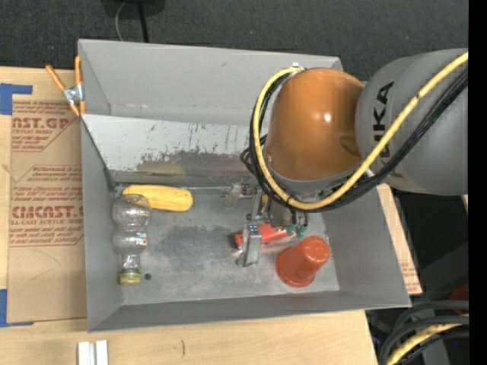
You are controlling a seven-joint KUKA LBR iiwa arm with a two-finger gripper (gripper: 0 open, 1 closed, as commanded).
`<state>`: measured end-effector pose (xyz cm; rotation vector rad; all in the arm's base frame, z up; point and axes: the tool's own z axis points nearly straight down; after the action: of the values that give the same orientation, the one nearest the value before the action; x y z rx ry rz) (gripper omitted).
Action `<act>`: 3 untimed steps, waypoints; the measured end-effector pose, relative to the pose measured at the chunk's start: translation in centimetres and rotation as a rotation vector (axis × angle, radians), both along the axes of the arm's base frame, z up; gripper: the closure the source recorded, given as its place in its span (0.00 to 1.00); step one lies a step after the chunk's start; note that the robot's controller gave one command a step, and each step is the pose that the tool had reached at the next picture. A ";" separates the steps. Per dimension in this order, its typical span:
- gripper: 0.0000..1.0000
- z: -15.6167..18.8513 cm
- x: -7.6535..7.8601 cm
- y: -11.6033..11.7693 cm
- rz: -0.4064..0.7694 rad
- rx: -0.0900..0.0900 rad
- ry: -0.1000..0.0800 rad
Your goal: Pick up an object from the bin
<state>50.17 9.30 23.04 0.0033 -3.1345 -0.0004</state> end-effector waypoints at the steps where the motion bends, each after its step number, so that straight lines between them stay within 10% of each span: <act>1: 0.00 0.4 0.2 0.0 -0.002 0.001 -0.008; 3: 0.00 -6.6 1.1 -10.5 0.088 0.001 -0.007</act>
Offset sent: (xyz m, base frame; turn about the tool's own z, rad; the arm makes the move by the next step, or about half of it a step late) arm 0.0136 -0.1016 -0.1604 -0.2565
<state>51.27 -1.17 16.47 0.1409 -3.1382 -0.0016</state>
